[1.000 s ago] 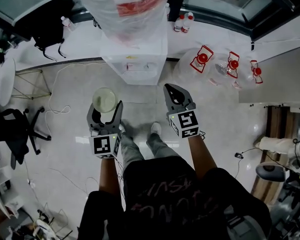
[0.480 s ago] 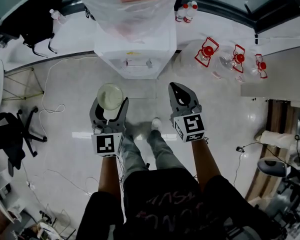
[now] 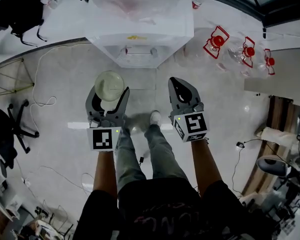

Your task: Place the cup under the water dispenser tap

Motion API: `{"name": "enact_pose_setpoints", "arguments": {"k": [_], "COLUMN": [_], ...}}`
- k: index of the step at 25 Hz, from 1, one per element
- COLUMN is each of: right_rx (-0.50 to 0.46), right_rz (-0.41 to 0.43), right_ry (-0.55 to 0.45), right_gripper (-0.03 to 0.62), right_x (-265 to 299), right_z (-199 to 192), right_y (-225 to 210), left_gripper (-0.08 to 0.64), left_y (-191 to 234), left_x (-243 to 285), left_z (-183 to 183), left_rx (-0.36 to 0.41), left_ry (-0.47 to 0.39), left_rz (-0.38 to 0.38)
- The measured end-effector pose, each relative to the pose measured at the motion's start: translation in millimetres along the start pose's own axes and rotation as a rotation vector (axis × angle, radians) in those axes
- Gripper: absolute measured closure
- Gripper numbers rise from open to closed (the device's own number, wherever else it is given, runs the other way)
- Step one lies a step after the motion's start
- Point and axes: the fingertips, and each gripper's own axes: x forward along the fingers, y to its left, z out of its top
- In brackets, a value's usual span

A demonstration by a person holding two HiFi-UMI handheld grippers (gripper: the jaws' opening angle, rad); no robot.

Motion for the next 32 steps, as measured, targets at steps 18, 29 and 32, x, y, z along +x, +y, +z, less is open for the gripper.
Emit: {"name": "enact_pose_setpoints", "arguments": {"k": [18, 29, 32], "right_rx": [0.002, 0.011, 0.018], "right_rz": [-0.020, -0.054, -0.060], "right_ry": [-0.012, -0.029, -0.026], "right_gripper": [0.577, 0.577, 0.577], "right_x": [75, 124, 135], "right_z": [-124, -187, -203], "right_y": [-23, -49, -54], "left_gripper": [0.222, 0.222, 0.222], "left_y": [16, 31, 32], "left_x": [67, 125, 143], "left_z": [-137, -211, -222], "left_rx": [-0.003, 0.030, 0.026], "left_ry": [-0.026, -0.033, -0.047], "left_rz": [-0.013, -0.017, -0.026]}}
